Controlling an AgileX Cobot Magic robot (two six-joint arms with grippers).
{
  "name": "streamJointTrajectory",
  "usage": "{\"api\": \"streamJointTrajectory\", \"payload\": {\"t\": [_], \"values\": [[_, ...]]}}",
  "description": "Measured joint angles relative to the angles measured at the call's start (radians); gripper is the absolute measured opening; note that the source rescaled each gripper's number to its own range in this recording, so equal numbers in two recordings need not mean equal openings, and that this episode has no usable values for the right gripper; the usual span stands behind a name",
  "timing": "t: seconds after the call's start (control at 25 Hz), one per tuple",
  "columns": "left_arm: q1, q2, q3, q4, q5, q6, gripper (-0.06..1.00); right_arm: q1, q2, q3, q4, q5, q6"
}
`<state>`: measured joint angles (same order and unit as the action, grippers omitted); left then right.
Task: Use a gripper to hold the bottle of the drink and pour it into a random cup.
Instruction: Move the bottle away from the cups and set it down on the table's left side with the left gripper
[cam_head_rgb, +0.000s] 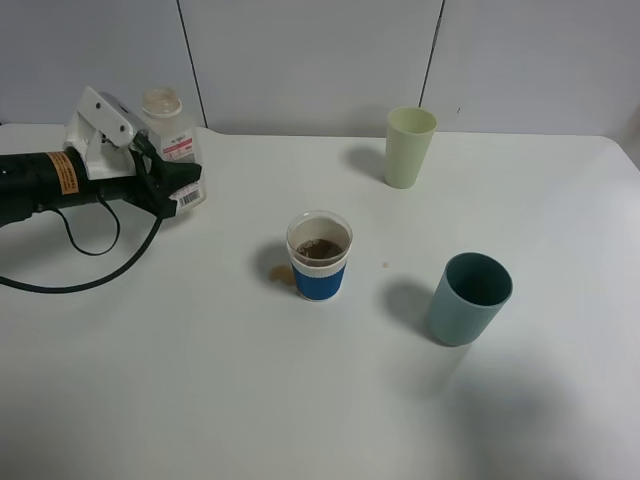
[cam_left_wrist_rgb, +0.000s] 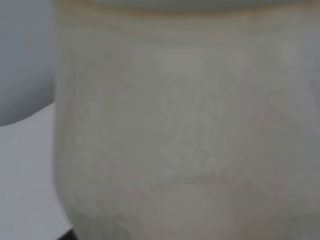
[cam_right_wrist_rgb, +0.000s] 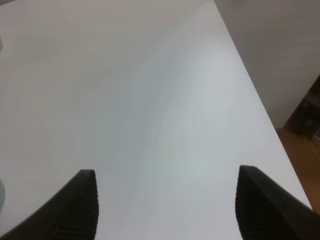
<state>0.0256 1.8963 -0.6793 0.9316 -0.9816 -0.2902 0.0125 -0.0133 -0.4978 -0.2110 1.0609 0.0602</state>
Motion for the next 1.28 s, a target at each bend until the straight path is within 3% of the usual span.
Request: {"api": "streamJointTrajectory", "payload": {"t": [0.44, 0.76, 1.28], "values": [[0.000, 0.115, 0.000, -0.023, -0.067, 0.055, 0.00, 0.000, 0.000, 0.000, 0.000, 0.000, 0.000], [0.000, 0.193, 0.000, -0.029, -0.149, 0.203, 0.00, 0.000, 0.000, 0.000, 0.000, 0.000, 0.000], [0.003, 0.252, 0.001, -0.046, -0.223, 0.212, 0.00, 0.000, 0.000, 0.000, 0.000, 0.000, 0.000]]}}
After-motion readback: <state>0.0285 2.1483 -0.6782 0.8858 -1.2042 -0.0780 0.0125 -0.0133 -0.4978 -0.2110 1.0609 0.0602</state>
